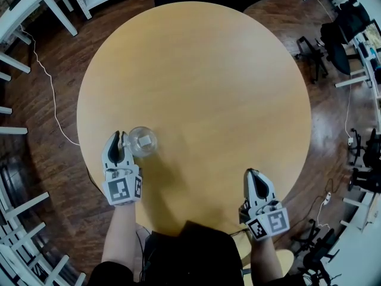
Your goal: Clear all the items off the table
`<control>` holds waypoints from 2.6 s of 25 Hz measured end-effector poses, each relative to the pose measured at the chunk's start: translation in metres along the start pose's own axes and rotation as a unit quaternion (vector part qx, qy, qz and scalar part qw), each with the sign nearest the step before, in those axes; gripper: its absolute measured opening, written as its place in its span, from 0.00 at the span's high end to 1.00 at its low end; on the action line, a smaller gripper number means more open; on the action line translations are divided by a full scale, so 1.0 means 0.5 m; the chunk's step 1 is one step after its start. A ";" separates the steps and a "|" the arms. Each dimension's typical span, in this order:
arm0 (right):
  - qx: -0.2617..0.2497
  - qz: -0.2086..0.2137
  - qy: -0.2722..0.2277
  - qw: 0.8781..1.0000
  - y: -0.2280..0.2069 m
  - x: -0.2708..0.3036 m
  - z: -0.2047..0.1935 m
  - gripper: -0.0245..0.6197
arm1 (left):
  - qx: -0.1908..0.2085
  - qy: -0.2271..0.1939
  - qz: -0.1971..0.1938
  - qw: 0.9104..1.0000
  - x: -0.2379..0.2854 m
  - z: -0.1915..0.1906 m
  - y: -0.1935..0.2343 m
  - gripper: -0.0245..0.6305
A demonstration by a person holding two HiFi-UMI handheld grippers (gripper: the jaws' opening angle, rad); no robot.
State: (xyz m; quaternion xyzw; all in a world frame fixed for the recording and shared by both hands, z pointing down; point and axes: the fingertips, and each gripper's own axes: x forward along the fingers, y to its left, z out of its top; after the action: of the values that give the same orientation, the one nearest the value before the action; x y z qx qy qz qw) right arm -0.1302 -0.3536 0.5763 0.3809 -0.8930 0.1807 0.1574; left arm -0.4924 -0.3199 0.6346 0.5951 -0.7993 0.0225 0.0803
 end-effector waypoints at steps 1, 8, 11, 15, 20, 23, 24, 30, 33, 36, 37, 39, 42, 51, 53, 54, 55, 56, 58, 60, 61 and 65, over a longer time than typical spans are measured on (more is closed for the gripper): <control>0.000 0.000 0.001 1.000 0.001 0.000 -0.003 0.95 | 0.001 0.002 0.001 1.000 -0.001 -0.002 -0.001 0.90; -0.005 0.007 0.000 1.000 0.030 0.001 -0.012 0.95 | 0.019 0.014 0.015 1.000 -0.024 -0.012 -0.005 0.87; -0.007 0.006 -0.002 1.000 0.039 -0.008 -0.011 0.95 | 0.025 0.010 0.011 1.000 -0.038 -0.012 -0.012 0.84; -0.012 -0.001 -0.011 1.000 0.049 -0.021 -0.009 0.95 | 0.039 0.001 0.004 0.999 -0.059 -0.023 -0.014 0.84; -0.016 -0.018 -0.031 0.999 0.068 -0.049 0.005 0.95 | 0.017 0.020 -0.014 1.000 -0.107 -0.034 -0.014 0.84; -0.015 -0.028 -0.049 0.998 0.072 -0.065 0.019 0.95 | 0.013 0.011 -0.041 0.999 -0.130 -0.006 -0.032 0.84; -0.014 -0.031 -0.057 0.998 0.077 -0.067 0.027 0.95 | 0.011 0.009 -0.049 0.999 -0.138 0.007 -0.035 0.84; -0.012 -0.048 -0.151 0.987 0.117 -0.114 0.135 0.95 | 0.006 -0.042 -0.085 0.995 -0.163 0.149 -0.036 0.84; -0.010 -0.069 -0.194 0.979 0.124 -0.173 0.182 0.95 | 0.009 -0.074 -0.112 0.991 -0.184 0.243 -0.045 0.84; -0.008 -0.109 -0.236 0.966 0.092 -0.235 0.208 0.95 | 0.017 -0.115 -0.163 0.980 -0.188 0.316 -0.094 0.84; -0.005 -0.122 -0.248 0.961 0.078 -0.257 0.211 0.95 | 0.021 -0.127 -0.181 0.975 -0.191 0.332 -0.116 0.84; 0.006 -0.146 -0.266 0.953 0.052 -0.303 0.205 0.95 | 0.026 -0.139 -0.210 0.967 -0.203 0.351 -0.155 0.84; 0.018 -0.180 -0.281 0.943 0.027 -0.371 0.180 0.96 | 0.019 -0.143 -0.243 0.959 -0.223 0.362 -0.200 0.84; 0.018 -0.235 -0.311 0.921 -0.016 -0.552 0.161 0.96 | -0.029 -0.146 -0.317 0.937 -0.282 0.391 -0.332 0.88; 0.018 -0.248 -0.319 0.914 -0.027 -0.590 0.163 0.95 | -0.030 -0.143 -0.334 0.931 -0.295 0.391 -0.366 0.90; 0.020 -0.255 -0.321 0.912 -0.033 -0.606 0.161 0.96 | -0.029 -0.140 -0.342 0.929 -0.301 0.388 -0.382 0.90; 0.022 -0.261 -0.322 0.910 -0.038 -0.622 0.156 0.96 | -0.030 -0.137 -0.349 0.927 -0.307 0.385 -0.398 0.90; 0.023 -0.266 -0.323 0.908 -0.042 -0.638 0.150 0.96 | -0.032 -0.135 -0.355 0.924 -0.315 0.381 -0.415 0.90; 0.023 -0.276 -0.327 0.904 -0.049 -0.668 0.138 0.96 | -0.036 -0.135 -0.370 0.918 -0.329 0.378 -0.449 0.90; 0.021 -0.289 -0.329 0.899 -0.051 -0.693 0.132 0.95 | -0.041 -0.136 -0.392 0.909 -0.342 0.382 -0.482 0.90; 0.018 -0.297 -0.330 0.896 -0.052 -0.705 0.129 0.95 | -0.043 -0.134 -0.405 0.903 -0.347 0.384 -0.498 0.90; 0.007 -0.344 -0.330 0.879 -0.062 -0.770 0.114 0.95 | -0.051 -0.130 -0.453 0.881 -0.354 0.388 -0.580 0.90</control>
State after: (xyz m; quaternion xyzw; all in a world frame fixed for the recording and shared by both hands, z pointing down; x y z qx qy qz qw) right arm 0.1388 -0.1588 0.3710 0.7027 -0.7047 -0.0147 -0.0967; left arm -0.1857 -0.2618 0.3983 0.8849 -0.4458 -0.1348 0.0075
